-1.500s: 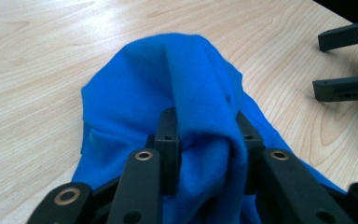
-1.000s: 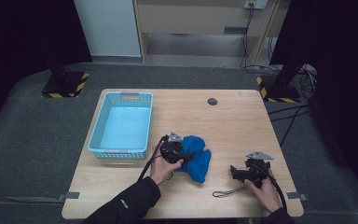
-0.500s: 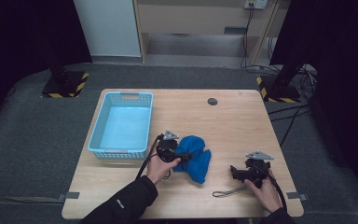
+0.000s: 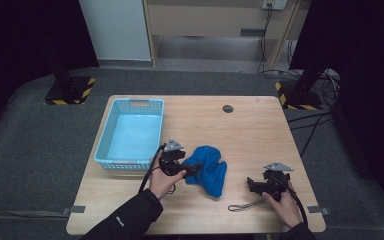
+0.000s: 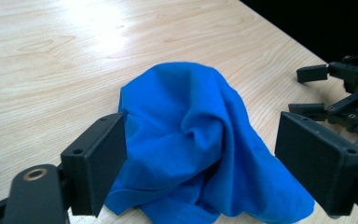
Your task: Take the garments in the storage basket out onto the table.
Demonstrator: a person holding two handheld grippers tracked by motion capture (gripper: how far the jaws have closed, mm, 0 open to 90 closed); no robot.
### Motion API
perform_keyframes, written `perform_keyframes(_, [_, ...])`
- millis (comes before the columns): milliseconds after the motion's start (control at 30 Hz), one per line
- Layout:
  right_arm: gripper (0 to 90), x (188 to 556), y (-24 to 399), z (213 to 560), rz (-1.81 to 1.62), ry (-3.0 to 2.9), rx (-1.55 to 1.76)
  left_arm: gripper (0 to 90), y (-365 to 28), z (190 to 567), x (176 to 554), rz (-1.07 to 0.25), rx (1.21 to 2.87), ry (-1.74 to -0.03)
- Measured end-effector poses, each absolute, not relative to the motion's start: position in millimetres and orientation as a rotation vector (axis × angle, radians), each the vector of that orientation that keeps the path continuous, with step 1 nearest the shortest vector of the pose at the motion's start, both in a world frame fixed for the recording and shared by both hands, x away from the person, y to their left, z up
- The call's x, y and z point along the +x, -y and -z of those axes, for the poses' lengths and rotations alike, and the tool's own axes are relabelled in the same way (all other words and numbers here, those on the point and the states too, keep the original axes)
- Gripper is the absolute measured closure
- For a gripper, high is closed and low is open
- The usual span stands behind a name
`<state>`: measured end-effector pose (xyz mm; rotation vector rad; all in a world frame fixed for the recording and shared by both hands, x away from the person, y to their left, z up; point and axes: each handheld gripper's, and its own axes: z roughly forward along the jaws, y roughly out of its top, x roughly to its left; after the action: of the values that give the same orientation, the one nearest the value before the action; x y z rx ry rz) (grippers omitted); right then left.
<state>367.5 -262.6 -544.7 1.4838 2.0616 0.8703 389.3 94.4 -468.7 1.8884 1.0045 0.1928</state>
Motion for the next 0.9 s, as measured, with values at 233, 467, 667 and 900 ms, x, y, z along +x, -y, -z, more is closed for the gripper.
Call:
perform_keyframes(233, [0.4,367,263,545,-0.870,-2.062,1.484,14.7,-100,463,382,-0.222,1.865,-0.974])
perform_keyframes(467, [0.4,367,263,545,-0.870,-2.062,1.484,14.3,-104,462,371,-0.240,1.856,-0.937])
perform_keyframes(667, [0.4,367,263,545,-0.870,-2.062,1.484,13.7,-104,465,366,-0.278,1.850,-0.902])
perform_keyframes(900, [0.4,367,263,545,-0.870,-2.062,1.484,13.4,-105,467,361,-0.292,1.853,-0.897])
